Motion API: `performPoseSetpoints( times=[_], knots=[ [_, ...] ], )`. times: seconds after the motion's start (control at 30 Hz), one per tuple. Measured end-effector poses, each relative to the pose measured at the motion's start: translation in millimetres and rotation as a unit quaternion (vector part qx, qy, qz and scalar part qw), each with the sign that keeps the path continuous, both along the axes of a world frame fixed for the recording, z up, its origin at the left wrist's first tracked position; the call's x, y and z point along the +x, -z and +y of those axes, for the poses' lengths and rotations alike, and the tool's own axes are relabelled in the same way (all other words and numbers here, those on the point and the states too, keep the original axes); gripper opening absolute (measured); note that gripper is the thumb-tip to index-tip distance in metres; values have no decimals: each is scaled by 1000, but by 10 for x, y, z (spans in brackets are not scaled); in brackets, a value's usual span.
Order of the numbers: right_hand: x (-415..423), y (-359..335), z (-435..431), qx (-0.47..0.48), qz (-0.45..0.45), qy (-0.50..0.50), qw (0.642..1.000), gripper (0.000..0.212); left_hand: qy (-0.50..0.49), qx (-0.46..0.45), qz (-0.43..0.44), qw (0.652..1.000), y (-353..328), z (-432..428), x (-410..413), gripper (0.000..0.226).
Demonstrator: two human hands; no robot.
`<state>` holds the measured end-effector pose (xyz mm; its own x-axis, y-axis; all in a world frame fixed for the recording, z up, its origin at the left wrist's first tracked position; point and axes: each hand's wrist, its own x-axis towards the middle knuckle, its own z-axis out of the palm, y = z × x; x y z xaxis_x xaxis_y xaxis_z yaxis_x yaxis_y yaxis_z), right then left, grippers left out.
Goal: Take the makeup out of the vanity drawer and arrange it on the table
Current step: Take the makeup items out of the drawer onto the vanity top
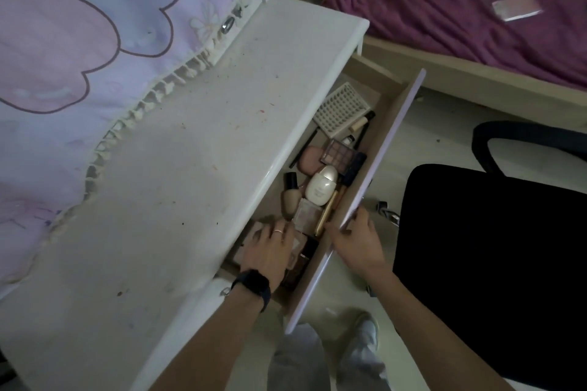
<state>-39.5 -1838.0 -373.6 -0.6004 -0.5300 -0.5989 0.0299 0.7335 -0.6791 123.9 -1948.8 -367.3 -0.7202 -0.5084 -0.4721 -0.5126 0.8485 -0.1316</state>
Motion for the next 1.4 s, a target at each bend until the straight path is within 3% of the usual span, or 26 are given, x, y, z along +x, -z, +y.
performPoseSetpoints(
  times=[0.2, 0.27, 0.4, 0.57, 0.77, 0.97, 1.07, 1.17, 1.23, 1.33, 1.4],
  knots=[
    [215, 42, 220, -51, 98, -11, 994, 88, -167, -17, -99, 981, 163, -66, 3, 108],
    [245, 81, 228, -54, 83, -17, 995, 86, -200, 9, -125, 972, 181, -104, 65, 99],
    [332, 126, 227, -53, 65, -22, 996, 77, -249, 26, -87, 964, 167, -111, 151, 82],
    [352, 150, 225, -68, 42, -14, 997, 72, -203, -8, -33, 979, 151, -67, 151, 71],
    [370, 153, 221, -68, 28, -7, 997, 69, -227, 20, -10, 974, 176, 65, 206, 83],
    [321, 100, 254, -55, -3, -18, 998, 79, -224, 98, 61, 968, -18, 24, 287, 73],
    [308, 1, 268, -33, 99, -21, 994, 78, -251, 183, 111, 944, -157, 104, 272, 68],
    [255, -130, 249, -45, 307, -101, 945, 71, -275, 235, 169, 917, -304, 163, 278, 73],
    [193, -189, 172, -83, 379, -181, 904, 59, -285, 247, 214, 901, -416, 165, 314, 75],
    [104, -216, -78, -113, 398, -306, 857, 46, -307, 241, 290, 874, -597, 138, 412, 73],
    [97, -212, -307, -48, 360, -411, 836, 50, -326, 236, 333, 853, -690, 104, 511, 72]
  ],
)
